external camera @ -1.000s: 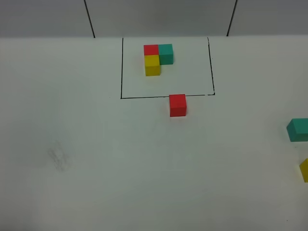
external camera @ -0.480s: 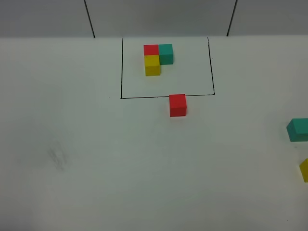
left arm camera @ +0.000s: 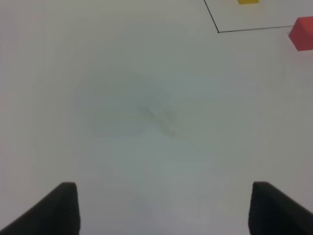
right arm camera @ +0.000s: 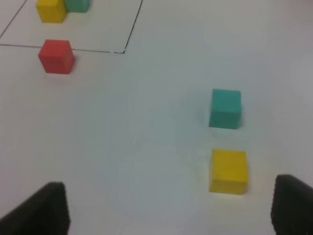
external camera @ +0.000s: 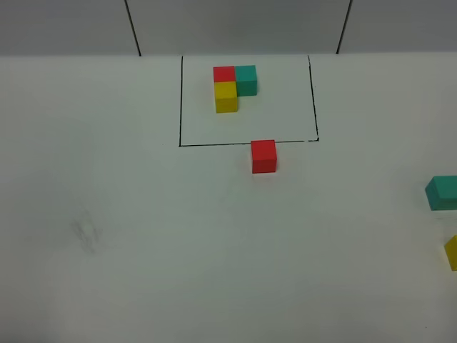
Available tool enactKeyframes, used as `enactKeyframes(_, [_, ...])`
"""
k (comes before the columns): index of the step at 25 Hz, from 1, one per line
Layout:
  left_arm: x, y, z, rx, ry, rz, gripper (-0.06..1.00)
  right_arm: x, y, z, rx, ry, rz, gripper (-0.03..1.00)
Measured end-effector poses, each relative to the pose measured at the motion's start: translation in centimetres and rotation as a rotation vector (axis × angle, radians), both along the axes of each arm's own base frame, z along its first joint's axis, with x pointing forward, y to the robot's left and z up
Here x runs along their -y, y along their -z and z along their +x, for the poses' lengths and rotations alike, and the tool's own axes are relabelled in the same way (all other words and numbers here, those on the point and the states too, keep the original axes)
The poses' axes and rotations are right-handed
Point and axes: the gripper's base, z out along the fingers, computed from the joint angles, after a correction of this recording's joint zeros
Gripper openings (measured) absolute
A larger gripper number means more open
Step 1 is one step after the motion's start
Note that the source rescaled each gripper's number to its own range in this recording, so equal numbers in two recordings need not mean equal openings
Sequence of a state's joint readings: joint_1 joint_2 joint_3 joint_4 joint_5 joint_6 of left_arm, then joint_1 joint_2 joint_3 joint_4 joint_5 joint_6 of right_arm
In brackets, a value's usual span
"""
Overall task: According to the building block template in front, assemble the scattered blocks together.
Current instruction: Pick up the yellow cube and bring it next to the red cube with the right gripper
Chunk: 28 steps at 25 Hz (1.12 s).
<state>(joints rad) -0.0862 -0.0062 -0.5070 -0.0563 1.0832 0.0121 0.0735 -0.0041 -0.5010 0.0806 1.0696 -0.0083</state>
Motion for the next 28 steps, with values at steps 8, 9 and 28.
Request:
enactKeyframes(8, [0.0, 0.0, 0.0, 0.000, -0.002, -0.003, 0.57, 0.0, 0.0, 0.0, 0.000, 0.002, -0.003, 0.70])
enactKeyframes(9, [0.0, 0.0, 0.0, 0.000, -0.002, -0.003, 0.57, 0.0, 0.0, 0.0, 0.000, 0.002, -0.003, 0.70])
enactKeyframes(28, [0.0, 0.0, 0.0, 0.000, -0.002, -0.003, 0.57, 0.0, 1.7, 13.2, -0.655, 0.139, -0.064, 0.72])
